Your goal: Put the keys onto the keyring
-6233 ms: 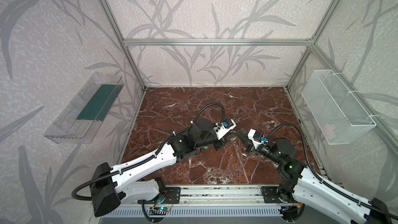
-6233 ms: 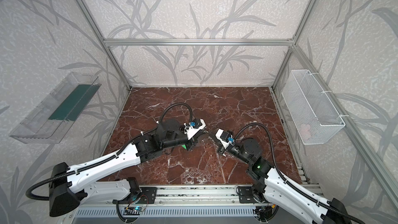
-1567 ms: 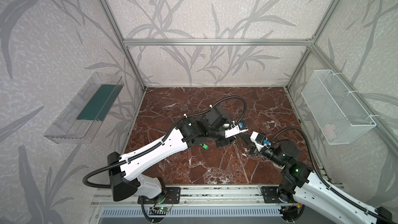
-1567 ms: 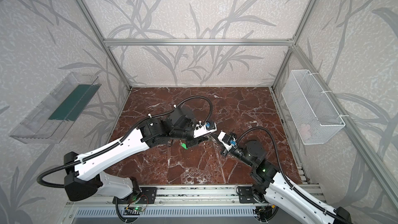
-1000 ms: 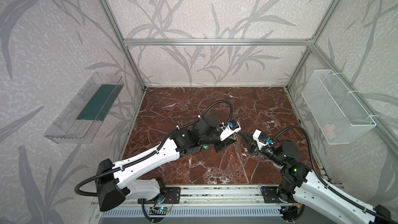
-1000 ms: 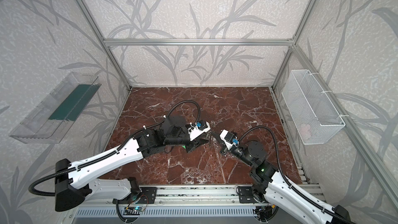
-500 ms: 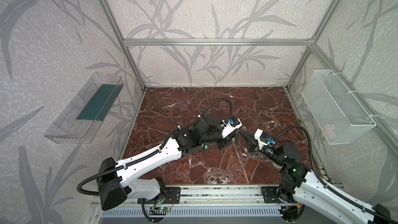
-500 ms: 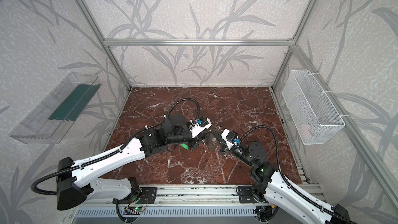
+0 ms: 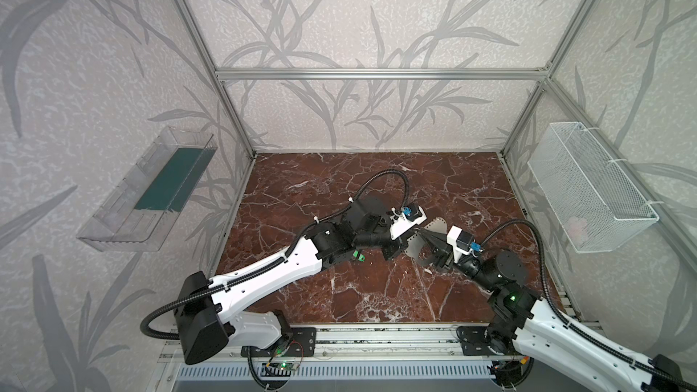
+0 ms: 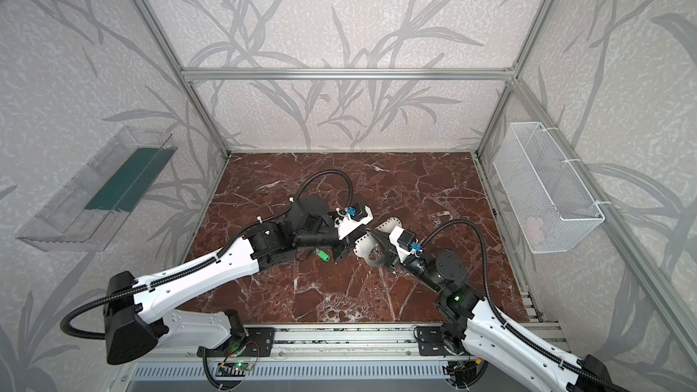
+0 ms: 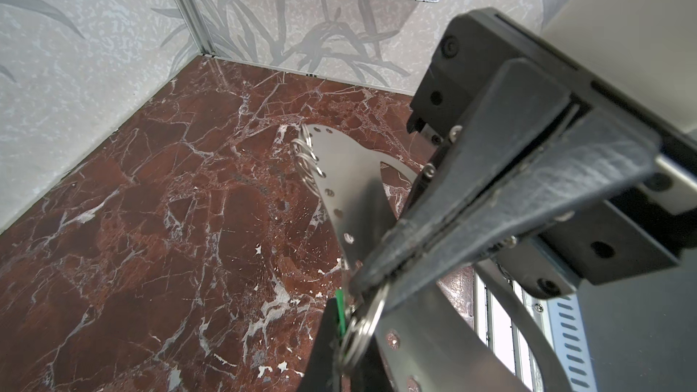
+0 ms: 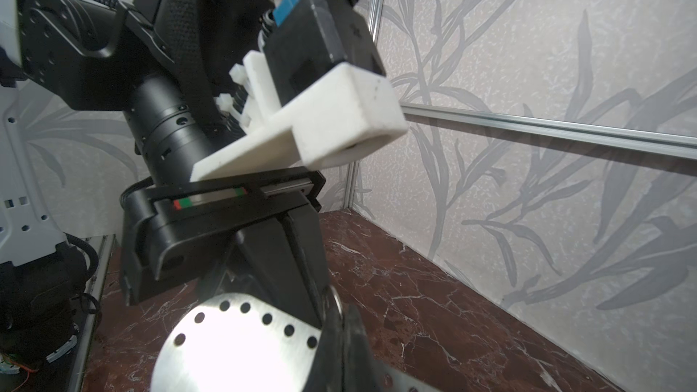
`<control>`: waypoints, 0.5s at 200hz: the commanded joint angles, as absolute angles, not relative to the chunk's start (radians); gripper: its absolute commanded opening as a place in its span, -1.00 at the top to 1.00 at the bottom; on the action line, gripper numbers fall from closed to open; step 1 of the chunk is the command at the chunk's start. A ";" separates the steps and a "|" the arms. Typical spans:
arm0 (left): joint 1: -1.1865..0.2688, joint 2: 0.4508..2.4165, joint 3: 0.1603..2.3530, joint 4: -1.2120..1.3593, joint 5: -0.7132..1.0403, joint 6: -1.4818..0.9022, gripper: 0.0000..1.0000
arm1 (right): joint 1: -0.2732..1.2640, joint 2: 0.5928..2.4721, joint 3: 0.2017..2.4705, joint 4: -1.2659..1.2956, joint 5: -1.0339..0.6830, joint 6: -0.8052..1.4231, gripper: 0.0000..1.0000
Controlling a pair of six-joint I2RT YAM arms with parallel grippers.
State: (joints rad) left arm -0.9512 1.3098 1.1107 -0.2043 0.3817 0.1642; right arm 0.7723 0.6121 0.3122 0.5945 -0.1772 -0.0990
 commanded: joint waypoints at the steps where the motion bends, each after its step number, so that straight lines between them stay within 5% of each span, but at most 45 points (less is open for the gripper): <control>1: -0.956 1.288 1.132 -0.189 0.443 0.190 0.67 | 0.772 0.589 0.301 0.622 -0.164 -0.102 1.00; 22: -0.940 1.243 1.124 -0.218 0.397 0.218 0.45 | 0.766 0.565 0.299 0.585 -0.182 -0.116 1.00; 100: -0.914 1.189 1.131 -0.254 0.444 0.305 0.47 | 0.750 0.574 0.290 0.634 -0.284 -0.091 1.00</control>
